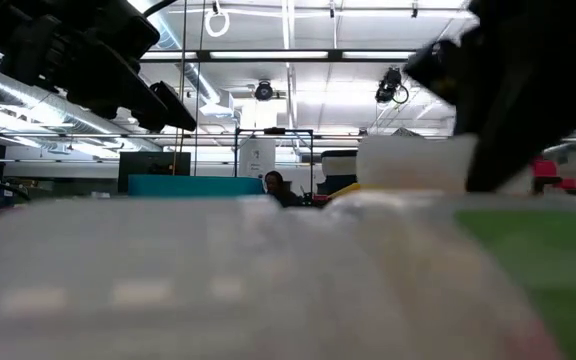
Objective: Pick & place medical supplies in basket/bin
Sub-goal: Put the right rolled white gauze into the yellow bin
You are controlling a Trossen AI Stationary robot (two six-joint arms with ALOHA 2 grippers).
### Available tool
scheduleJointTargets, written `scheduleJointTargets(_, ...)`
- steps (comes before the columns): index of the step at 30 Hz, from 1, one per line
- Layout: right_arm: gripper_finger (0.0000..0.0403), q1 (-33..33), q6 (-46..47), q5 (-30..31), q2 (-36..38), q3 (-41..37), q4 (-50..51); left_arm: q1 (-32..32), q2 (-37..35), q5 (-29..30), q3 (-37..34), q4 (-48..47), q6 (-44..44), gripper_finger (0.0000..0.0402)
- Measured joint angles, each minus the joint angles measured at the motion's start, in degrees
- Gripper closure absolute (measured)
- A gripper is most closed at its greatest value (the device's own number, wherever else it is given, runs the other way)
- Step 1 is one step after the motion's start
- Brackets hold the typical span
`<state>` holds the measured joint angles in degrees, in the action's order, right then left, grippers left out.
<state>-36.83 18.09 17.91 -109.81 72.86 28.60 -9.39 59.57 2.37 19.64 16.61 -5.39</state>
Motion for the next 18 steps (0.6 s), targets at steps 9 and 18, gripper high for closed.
scheduleJointTargets(9,0.0372,1.5,6.4,16.0,2.0,10.0,28.7,0.0,0.0,-1.6,0.0,0.4,0.0,0.0118)
scheduleJointTargets(18,0.0372,10.5,4.5,13.2,2.2,7.9,34.8,0.0,0.0,-2.6,0.0,-0.1,0.2,0.0118)
